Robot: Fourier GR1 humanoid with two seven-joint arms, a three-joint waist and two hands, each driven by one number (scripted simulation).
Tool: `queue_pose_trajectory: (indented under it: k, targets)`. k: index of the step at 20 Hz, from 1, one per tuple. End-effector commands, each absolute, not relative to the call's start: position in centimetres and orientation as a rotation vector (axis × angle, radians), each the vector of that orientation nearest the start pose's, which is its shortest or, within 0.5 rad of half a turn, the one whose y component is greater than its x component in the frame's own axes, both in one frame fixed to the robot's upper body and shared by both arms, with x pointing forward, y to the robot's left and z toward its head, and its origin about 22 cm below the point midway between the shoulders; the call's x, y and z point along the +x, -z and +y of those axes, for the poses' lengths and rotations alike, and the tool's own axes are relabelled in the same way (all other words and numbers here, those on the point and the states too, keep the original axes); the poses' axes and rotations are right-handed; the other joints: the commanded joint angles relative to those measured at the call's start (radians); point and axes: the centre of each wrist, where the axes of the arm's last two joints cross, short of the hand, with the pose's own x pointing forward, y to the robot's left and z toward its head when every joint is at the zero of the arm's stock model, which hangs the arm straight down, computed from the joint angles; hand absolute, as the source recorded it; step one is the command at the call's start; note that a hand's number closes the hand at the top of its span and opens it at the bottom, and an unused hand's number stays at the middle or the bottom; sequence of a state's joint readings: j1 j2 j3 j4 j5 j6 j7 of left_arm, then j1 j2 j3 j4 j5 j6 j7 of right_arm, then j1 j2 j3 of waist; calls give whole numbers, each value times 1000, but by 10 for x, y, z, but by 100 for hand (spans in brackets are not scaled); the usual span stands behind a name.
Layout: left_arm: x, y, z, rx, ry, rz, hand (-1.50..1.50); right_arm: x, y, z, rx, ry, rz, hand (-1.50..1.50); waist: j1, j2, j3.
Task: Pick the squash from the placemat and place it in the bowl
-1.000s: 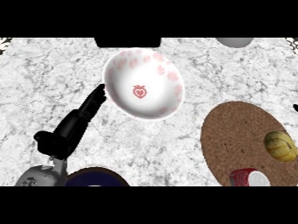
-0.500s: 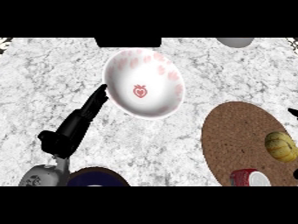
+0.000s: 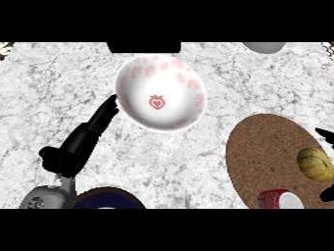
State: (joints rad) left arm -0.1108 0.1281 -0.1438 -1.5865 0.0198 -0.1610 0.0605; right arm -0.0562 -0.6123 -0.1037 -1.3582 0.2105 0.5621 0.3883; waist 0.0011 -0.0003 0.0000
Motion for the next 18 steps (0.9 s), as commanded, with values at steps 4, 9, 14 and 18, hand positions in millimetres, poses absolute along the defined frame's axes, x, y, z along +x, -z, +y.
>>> queue_pose_trajectory:
  k: [4,9,14,18]
  targets:
    - [255,-28,208,-171,373,-1568,0,252,-23,-392,-393,-746,-766,-150,0,0,0]
    - [270,-37,205,-171,383,-1575,0,268,-32,-407,-411,-734,-911,150,3,1,1]
    - [272,-20,201,-153,375,-1589,0,274,-21,-391,-484,-734,-925,150,0,1,0]
    - [262,-52,188,-189,370,-1599,0,284,-33,-320,-467,-771,-1008,150,3,-4,-1]
